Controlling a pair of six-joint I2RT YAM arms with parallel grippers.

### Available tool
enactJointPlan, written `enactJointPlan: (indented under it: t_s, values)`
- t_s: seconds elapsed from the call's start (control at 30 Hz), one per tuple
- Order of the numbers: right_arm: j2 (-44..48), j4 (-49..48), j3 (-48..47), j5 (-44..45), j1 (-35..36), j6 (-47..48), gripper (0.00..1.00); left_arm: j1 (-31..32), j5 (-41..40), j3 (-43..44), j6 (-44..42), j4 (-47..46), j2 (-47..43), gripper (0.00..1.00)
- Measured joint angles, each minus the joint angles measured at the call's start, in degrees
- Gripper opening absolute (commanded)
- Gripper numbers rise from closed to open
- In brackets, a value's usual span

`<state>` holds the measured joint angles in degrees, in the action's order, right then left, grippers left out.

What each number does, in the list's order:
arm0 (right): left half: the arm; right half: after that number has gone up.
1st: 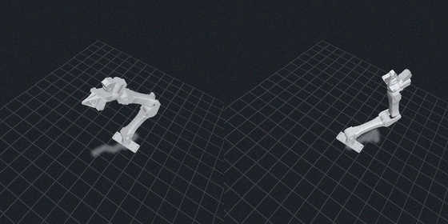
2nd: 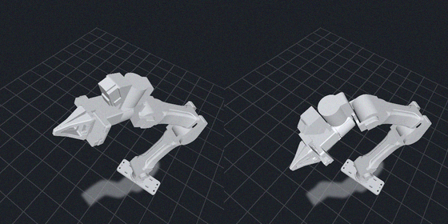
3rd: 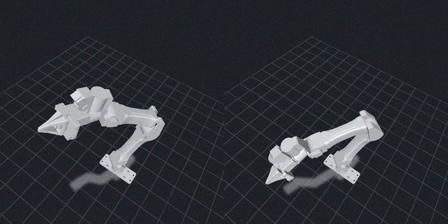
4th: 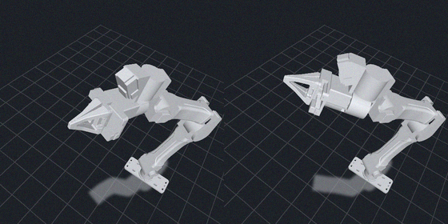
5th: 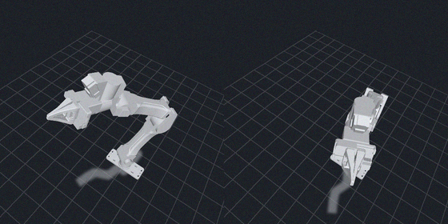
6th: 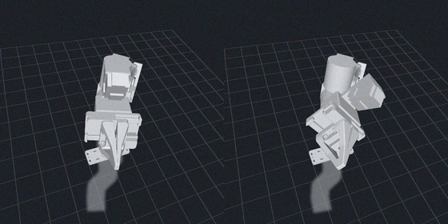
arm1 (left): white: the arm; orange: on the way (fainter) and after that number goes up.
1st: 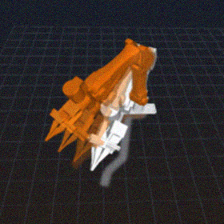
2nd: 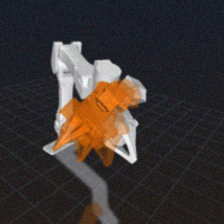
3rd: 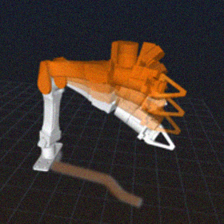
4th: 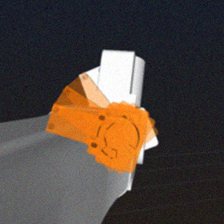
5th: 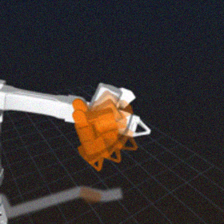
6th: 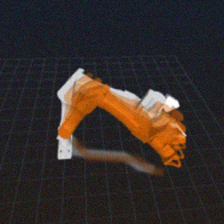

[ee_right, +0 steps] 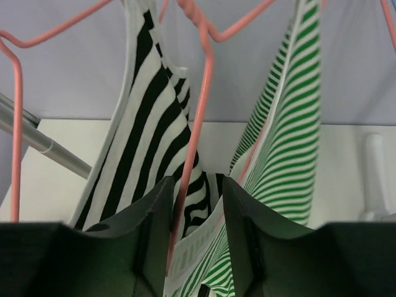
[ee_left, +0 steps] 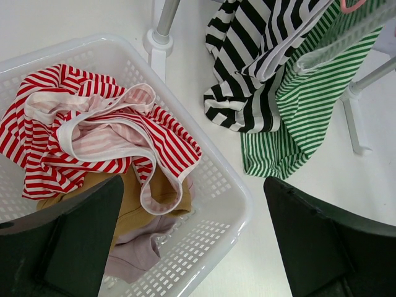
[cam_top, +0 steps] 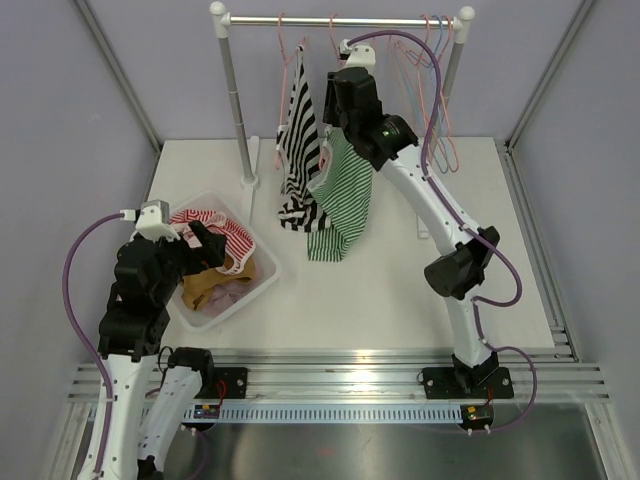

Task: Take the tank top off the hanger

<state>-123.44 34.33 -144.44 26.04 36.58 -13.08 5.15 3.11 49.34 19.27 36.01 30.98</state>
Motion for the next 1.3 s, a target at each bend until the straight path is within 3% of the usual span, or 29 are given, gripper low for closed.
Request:
enactJointPlan:
  t_s: [0.03, 0.23, 0.4, 0.47, 0.93, 1.3]
  values:
    - [0.83, -0.02, 1.38, 0.07, -0.13, 0.37, 0.35, 0.04, 0.0, 0.0, -0.02, 0.04, -0.02, 0.99]
    - [5.03, 0.66, 5.9, -0.09, -1.92, 1.64, 0.33, 0.31, -0.04, 0.0, -0.04, 0.04, -0.02, 0.99]
    - [6.84, 1.57, 6.27, -0.68, -3.74, 2.49, 0.07, 0.66, -0.02, 0.0, -0.07, 0.04, -0.02, 0.99]
    - [7.21, 1.92, 6.27, -0.85, -4.11, 2.84, 0.02, 0.79, -0.02, 0.0, -0.09, 0.04, -0.02, 0.99]
    - [7.96, 4.42, 4.94, -6.19, -6.03, 4.26, 0.0, 1.16, 0.07, 0.0, -0.44, 0.04, -0.02, 0.99]
    - [14.84, 5.84, 4.0, -9.73, -6.23, 4.98, 0.0, 1.75, 1.44, 0.76, -0.33, 0.35, 2.16, 0.99]
